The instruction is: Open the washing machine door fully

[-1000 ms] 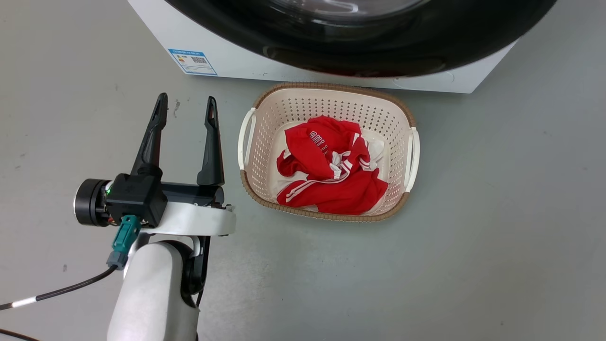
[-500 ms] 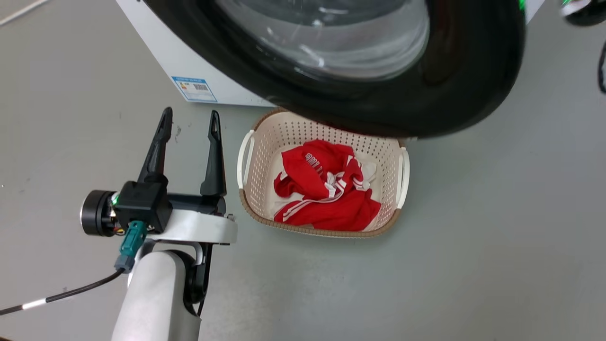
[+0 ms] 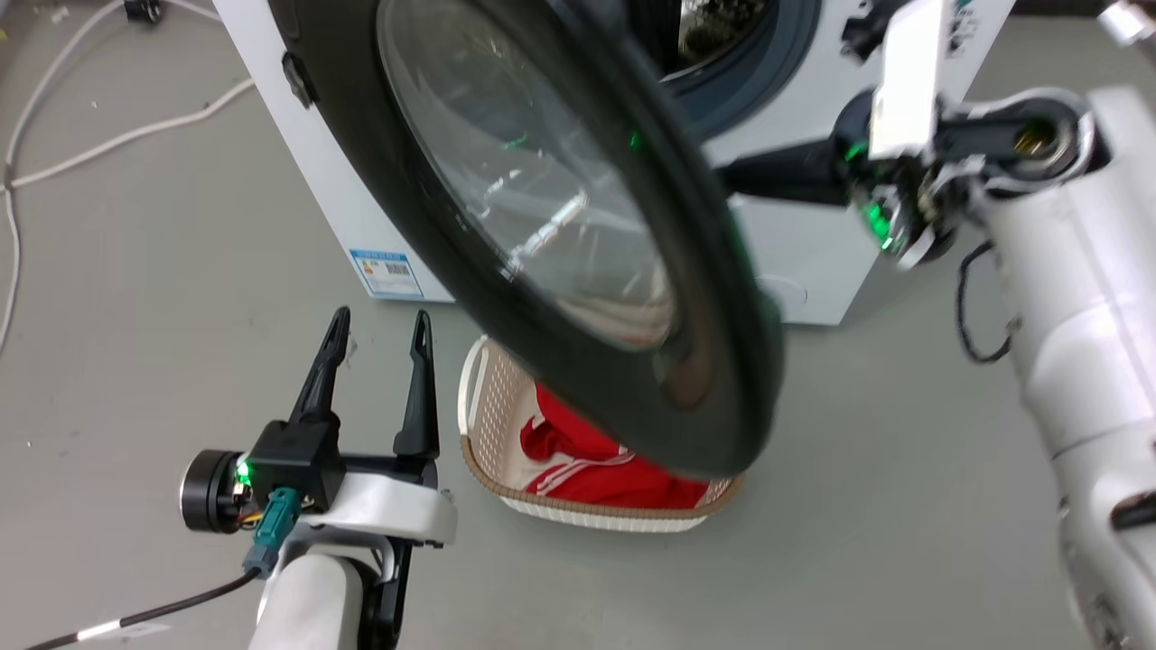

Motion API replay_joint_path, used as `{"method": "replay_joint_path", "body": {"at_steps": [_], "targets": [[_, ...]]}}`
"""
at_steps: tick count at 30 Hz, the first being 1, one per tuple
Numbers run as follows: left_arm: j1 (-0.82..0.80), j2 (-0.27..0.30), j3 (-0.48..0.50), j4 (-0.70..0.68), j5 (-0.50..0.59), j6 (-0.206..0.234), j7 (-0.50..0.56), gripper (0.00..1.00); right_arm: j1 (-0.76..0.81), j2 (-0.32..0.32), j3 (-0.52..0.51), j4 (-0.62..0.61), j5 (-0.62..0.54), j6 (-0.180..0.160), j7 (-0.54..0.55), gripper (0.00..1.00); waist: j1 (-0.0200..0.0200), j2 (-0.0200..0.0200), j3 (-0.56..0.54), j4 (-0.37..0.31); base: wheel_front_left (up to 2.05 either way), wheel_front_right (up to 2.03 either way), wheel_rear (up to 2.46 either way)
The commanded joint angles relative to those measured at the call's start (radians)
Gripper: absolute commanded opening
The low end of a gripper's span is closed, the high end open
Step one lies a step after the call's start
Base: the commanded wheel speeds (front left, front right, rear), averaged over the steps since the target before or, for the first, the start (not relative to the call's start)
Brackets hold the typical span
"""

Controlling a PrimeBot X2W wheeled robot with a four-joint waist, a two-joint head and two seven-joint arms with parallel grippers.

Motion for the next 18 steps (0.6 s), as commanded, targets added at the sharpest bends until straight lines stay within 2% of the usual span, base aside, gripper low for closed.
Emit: {"method": "replay_joint_path", "body": {"at_steps": [1,12,18], "targets": [[0.015,0.000,0.003,0.002,-0.003,0.001,-0.002,1.00,0.037,0.017,0.004,-0.027,0.013,0.000,0.013,0.00,0.0001,0.0000,-0.025,0.001,0.00,0.00,0.00],[0.056,0.000,-0.010,0.016,-0.012,0.005,-0.002,1.00,0.277,0.058,0.076,-0.256,0.083,0.000,0.037,0.00,0.0001,0.0000,-0.085,0.019,0.00,0.00,0.00],[0.064,0.000,-0.020,0.017,-0.015,0.008,-0.002,1.00,0.358,0.058,0.189,-0.350,0.173,0.000,-0.035,0.00,0.0001,0.0000,-0.099,0.029,0.00,0.00,0.00]]}}
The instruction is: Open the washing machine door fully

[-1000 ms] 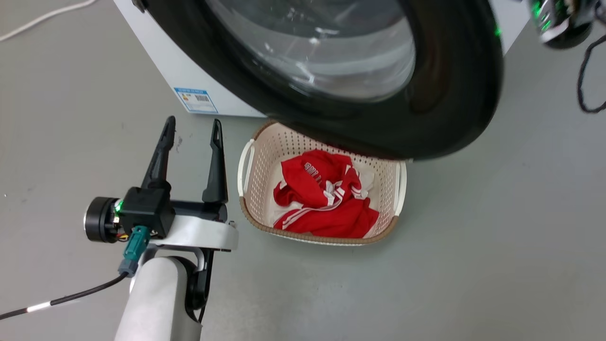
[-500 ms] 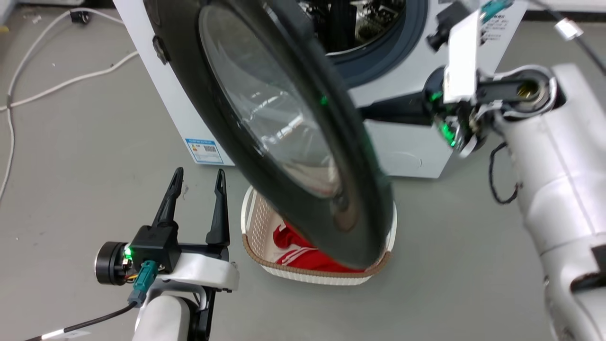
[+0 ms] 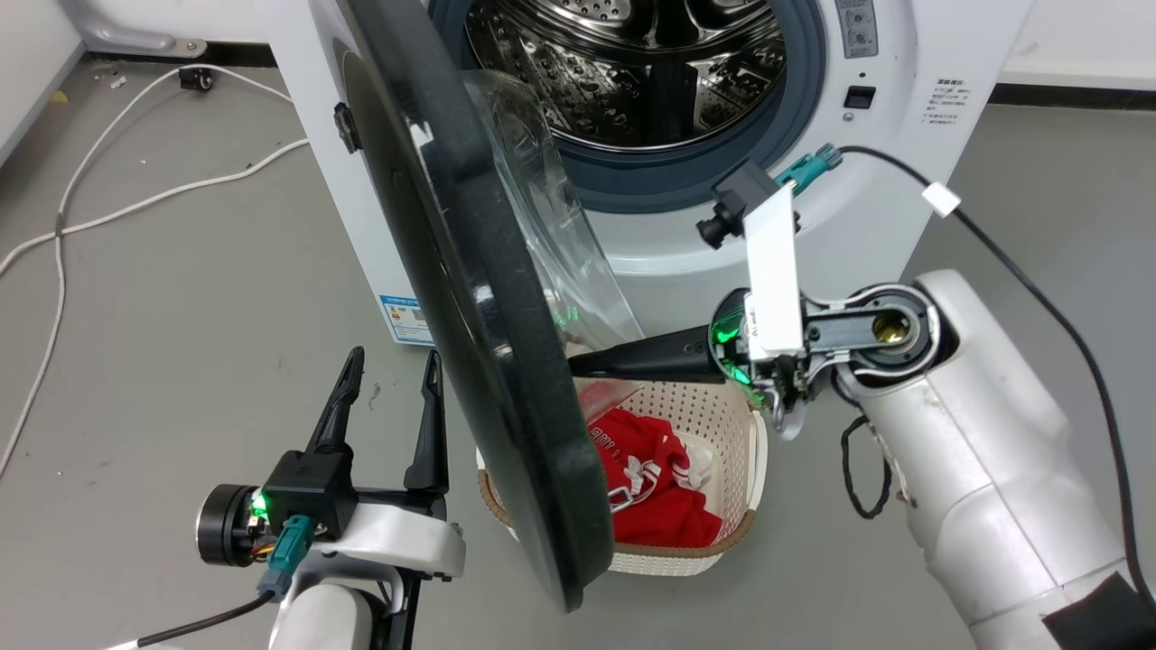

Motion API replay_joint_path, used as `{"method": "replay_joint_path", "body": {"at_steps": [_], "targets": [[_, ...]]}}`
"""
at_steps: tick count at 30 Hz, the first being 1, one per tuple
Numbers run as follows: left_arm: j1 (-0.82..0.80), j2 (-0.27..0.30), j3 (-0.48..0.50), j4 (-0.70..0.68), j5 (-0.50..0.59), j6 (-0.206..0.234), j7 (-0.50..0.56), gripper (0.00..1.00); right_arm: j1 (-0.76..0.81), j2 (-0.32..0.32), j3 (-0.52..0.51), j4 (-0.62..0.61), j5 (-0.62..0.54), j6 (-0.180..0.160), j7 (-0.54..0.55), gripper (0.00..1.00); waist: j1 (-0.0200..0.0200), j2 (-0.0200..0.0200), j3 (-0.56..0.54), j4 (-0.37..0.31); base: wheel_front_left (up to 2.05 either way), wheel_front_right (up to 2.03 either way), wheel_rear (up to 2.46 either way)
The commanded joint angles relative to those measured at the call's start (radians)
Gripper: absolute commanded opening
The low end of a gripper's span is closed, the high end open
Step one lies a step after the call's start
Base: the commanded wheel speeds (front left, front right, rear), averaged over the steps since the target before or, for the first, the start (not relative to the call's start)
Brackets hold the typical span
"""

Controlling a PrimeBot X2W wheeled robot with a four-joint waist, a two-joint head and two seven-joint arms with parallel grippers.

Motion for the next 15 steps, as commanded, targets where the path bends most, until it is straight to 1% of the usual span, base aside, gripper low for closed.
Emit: {"method": "replay_joint_path", "body": {"at_steps": [1,5,8,11,15], "targets": [[0.010,0.000,0.000,-0.001,0.001,0.000,-0.003,1.00,0.016,0.005,0.005,-0.006,0.007,0.000,-0.006,0.00,0.0001,0.0000,0.000,0.001,0.00,0.00,0.00],[0.011,0.000,0.002,-0.004,0.005,0.002,-0.002,1.00,0.042,0.005,0.053,-0.041,0.043,0.000,-0.084,0.00,0.0001,0.0000,0.001,-0.002,0.00,0.00,0.00],[0.014,0.000,0.005,-0.006,0.009,0.004,-0.002,1.00,0.066,0.005,0.061,-0.060,0.025,0.000,-0.176,0.00,0.0001,0.0000,0.001,-0.008,0.00,0.00,0.00],[0.016,0.000,0.008,-0.008,0.007,0.005,-0.002,1.00,0.099,0.004,0.030,-0.086,0.010,0.000,-0.301,0.00,0.0001,0.0000,-0.003,-0.013,0.00,0.00,0.00],[0.023,0.000,0.015,-0.011,0.005,0.007,-0.003,1.00,0.163,0.001,-0.046,-0.123,-0.022,0.000,-0.496,0.00,0.0001,0.0000,-0.008,-0.023,0.00,0.00,0.00]]}}
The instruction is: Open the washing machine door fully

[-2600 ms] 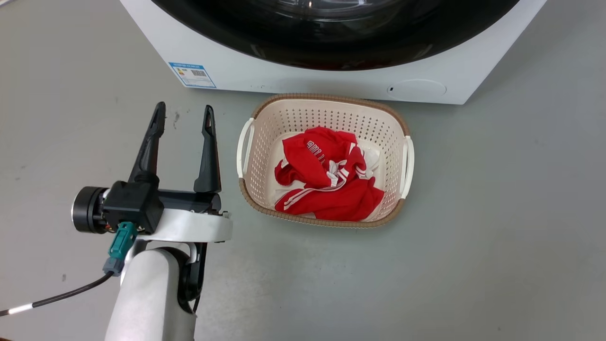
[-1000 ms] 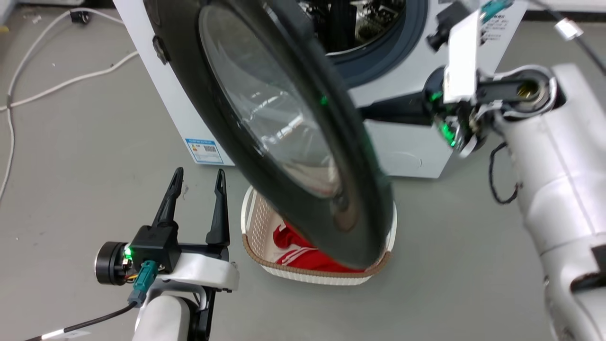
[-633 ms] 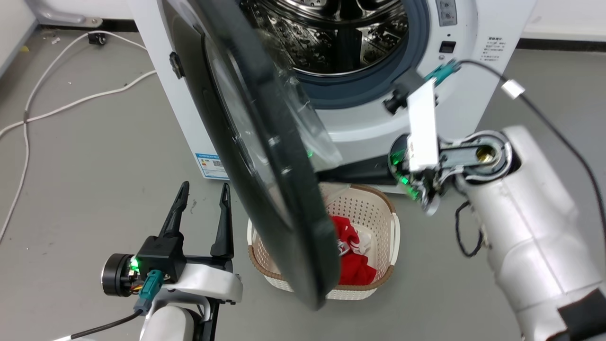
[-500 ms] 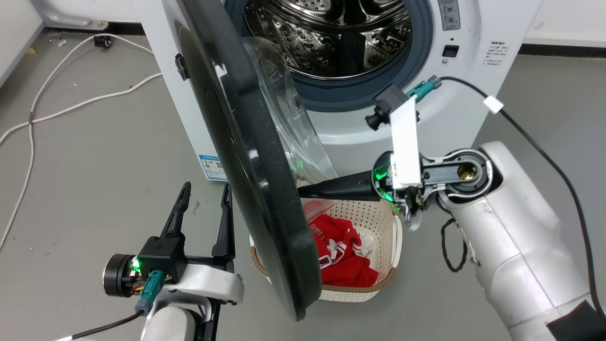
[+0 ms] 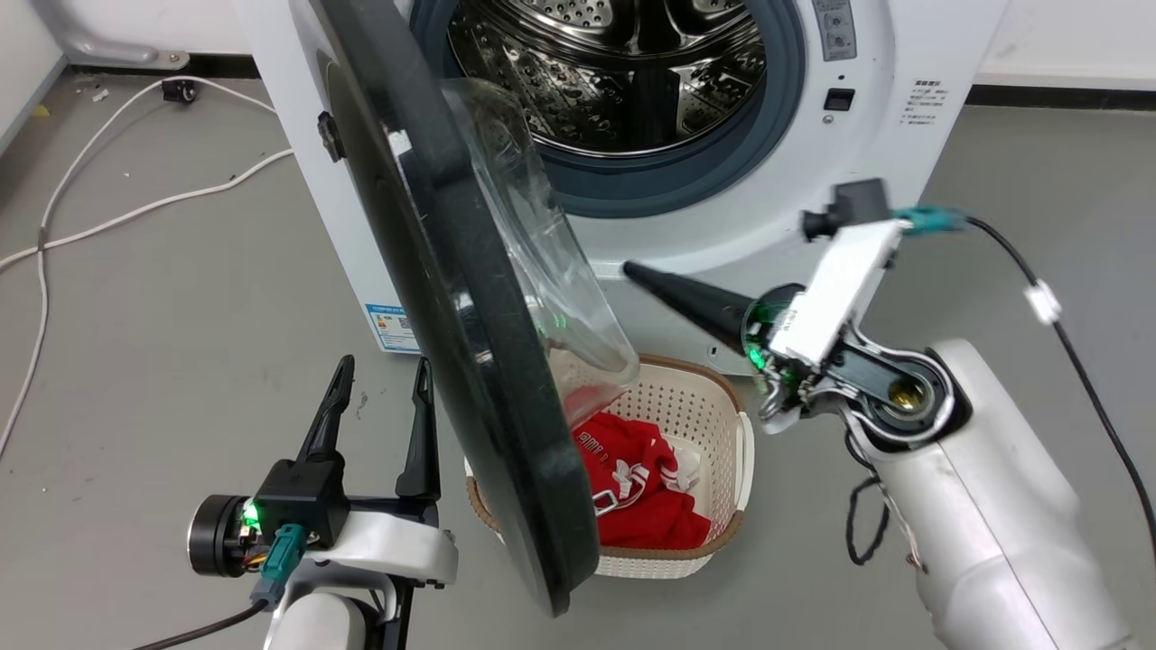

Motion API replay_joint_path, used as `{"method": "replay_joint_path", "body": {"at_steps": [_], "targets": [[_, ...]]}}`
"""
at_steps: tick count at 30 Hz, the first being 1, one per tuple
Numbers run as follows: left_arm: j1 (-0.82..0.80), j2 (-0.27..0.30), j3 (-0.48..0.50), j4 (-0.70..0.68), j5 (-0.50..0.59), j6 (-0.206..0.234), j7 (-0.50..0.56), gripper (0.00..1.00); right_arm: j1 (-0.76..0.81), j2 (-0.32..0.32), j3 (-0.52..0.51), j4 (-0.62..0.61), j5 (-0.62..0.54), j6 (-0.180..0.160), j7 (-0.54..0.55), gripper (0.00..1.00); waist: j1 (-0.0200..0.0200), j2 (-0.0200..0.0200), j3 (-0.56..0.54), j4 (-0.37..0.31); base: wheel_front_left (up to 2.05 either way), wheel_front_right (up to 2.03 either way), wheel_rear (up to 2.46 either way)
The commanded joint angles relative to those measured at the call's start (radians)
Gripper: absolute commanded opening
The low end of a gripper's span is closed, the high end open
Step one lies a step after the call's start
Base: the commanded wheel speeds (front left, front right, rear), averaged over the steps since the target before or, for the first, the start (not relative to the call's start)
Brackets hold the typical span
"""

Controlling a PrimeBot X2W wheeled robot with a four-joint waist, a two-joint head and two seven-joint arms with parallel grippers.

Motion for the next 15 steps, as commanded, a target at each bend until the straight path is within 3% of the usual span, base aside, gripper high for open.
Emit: {"method": "replay_joint_path", "body": {"at_steps": [1,2,3,4,5,11,15], "targets": [[0.007,0.000,0.002,-0.003,-0.002,0.003,-0.002,1.00,0.022,-0.006,-0.008,-0.009,-0.016,0.000,-0.022,0.00,0.0001,0.0000,-0.002,-0.002,0.00,0.00,0.00],[0.009,0.000,0.003,-0.003,-0.003,0.003,-0.002,1.00,0.045,-0.014,-0.028,-0.022,-0.026,0.000,-0.071,0.06,0.0001,0.0000,-0.004,-0.004,0.00,0.00,0.00],[0.011,0.000,0.003,-0.003,-0.003,0.003,-0.002,1.00,0.072,-0.018,-0.049,-0.031,-0.032,0.000,-0.116,0.37,0.0001,0.0000,-0.005,-0.005,0.00,0.00,0.00],[0.014,0.000,0.003,-0.003,-0.003,0.002,-0.002,1.00,0.098,-0.021,-0.074,-0.044,-0.040,0.000,-0.160,0.85,0.0001,0.0000,-0.007,-0.005,0.00,0.00,0.00],[0.016,0.000,0.003,-0.002,-0.003,0.002,-0.002,1.00,0.125,-0.027,-0.093,-0.061,-0.050,0.000,-0.201,1.00,0.0001,0.0000,-0.008,-0.006,0.00,0.00,0.00],[0.024,0.000,0.020,-0.005,-0.002,0.004,-0.002,1.00,0.290,-0.055,-0.173,-0.131,-0.169,0.000,-0.453,1.00,0.0001,0.0000,-0.012,-0.020,0.00,0.00,0.00],[0.026,0.000,0.032,-0.007,0.001,0.004,-0.002,1.00,0.389,-0.074,-0.208,-0.147,-0.329,0.000,-0.636,1.00,0.0001,0.0000,-0.015,-0.029,0.00,0.00,0.00]]}}
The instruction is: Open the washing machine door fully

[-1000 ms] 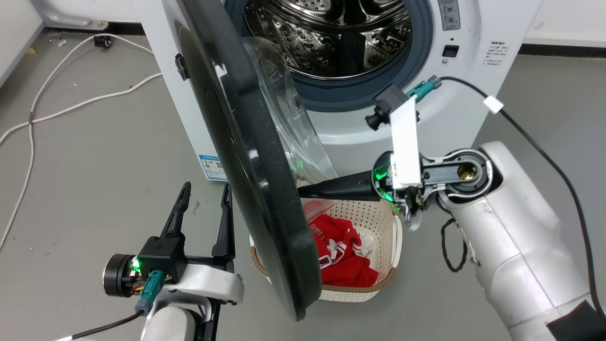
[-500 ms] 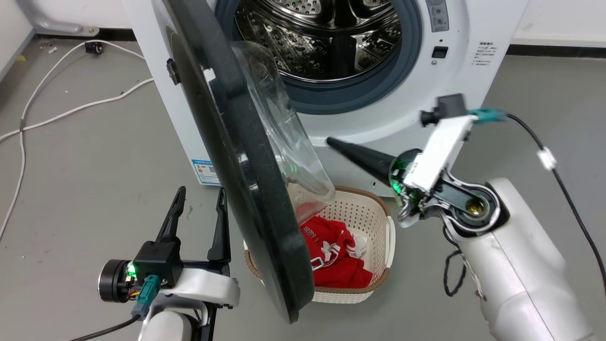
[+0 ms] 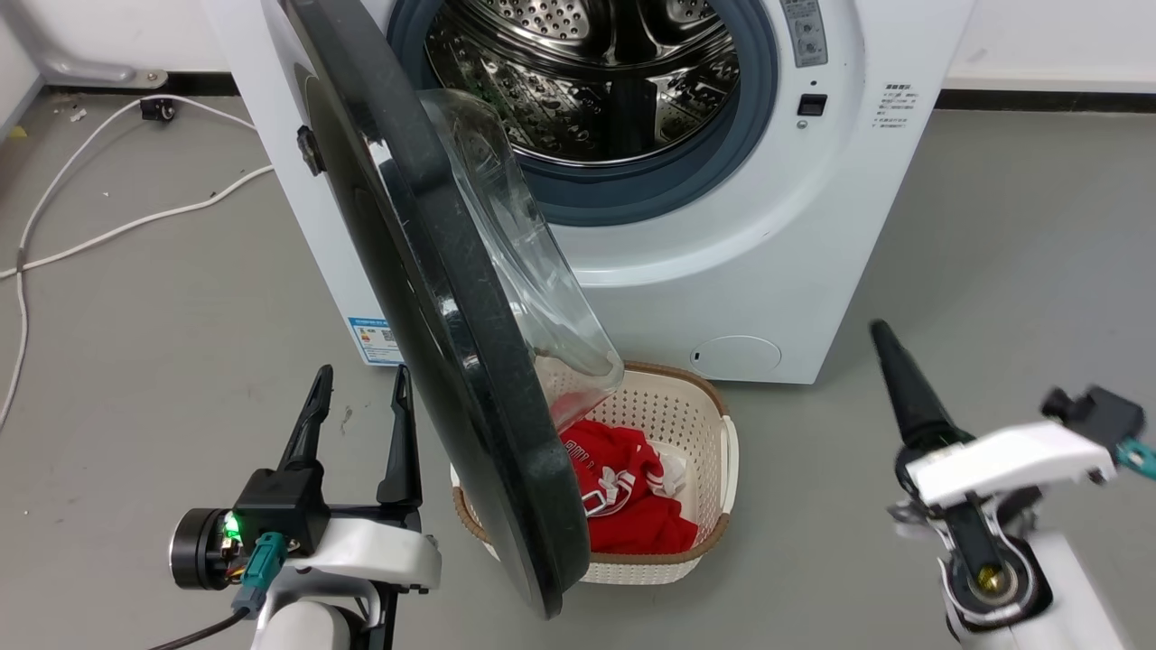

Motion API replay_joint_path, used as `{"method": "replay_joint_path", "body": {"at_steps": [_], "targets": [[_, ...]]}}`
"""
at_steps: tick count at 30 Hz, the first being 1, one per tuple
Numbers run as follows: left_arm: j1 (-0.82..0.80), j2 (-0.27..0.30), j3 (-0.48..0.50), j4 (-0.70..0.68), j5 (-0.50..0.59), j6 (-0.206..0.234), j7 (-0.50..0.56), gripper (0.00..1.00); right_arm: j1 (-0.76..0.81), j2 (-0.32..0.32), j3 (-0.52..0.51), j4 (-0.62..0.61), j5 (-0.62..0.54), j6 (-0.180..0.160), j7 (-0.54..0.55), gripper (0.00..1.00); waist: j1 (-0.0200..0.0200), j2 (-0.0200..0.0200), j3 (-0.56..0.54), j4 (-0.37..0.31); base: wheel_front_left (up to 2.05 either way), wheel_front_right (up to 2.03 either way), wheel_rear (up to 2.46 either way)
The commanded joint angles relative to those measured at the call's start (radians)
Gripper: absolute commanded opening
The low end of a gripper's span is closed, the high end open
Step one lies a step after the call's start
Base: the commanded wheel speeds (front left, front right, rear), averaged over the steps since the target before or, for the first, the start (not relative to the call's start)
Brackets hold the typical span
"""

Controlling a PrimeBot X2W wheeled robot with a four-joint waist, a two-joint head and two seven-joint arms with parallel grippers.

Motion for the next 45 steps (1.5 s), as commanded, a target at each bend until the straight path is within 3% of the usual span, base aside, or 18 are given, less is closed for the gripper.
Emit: {"method": "replay_joint_path", "body": {"at_steps": [1,5,10,16,23,27,31,45], "targets": [[0.007,0.000,0.003,-0.002,0.007,0.003,-0.002,1.00,0.021,-0.004,-0.009,-0.004,-0.024,0.000,-0.025,1.00,0.0001,0.0000,-0.002,-0.002,0.00,0.00,0.00],[0.009,0.000,0.014,-0.002,0.010,-0.001,-0.002,1.00,0.098,0.010,-0.060,-0.003,-0.174,0.000,-0.148,1.00,0.0001,0.0000,-0.006,-0.008,0.00,0.00,0.00],[0.007,0.000,0.027,-0.002,0.017,-0.005,-0.002,1.00,0.157,0.036,-0.164,-0.042,-0.391,0.000,-0.215,1.00,0.0001,0.0000,-0.009,-0.016,0.00,0.00,0.00],[0.006,0.000,0.041,-0.007,0.024,-0.011,-0.002,1.00,0.199,0.061,-0.241,-0.209,-0.755,0.000,-0.236,1.00,0.0001,0.0000,-0.002,-0.031,0.00,0.00,0.00],[0.000,0.000,0.047,-0.011,0.029,-0.014,-0.002,1.00,0.252,0.073,-0.222,-0.403,-1.142,0.000,-0.238,1.00,0.0001,0.0000,0.006,-0.036,0.00,0.00,0.00],[-0.001,0.000,0.046,-0.011,0.031,-0.014,-0.002,1.00,0.289,0.074,-0.196,-0.437,-1.188,0.000,-0.228,1.00,0.0001,0.0000,0.008,-0.036,0.00,0.00,0.00],[-0.006,0.000,0.043,-0.009,0.031,-0.012,-0.002,1.00,0.314,0.074,-0.175,-0.390,-1.144,0.000,-0.182,1.00,0.0001,0.0000,0.012,-0.037,0.00,0.00,0.00],[0.003,0.000,0.045,-0.008,0.032,-0.014,-0.002,1.00,0.290,0.074,-0.179,-0.334,-1.098,0.000,-0.198,1.00,0.0001,0.0000,0.012,-0.044,0.00,0.00,0.00]]}}
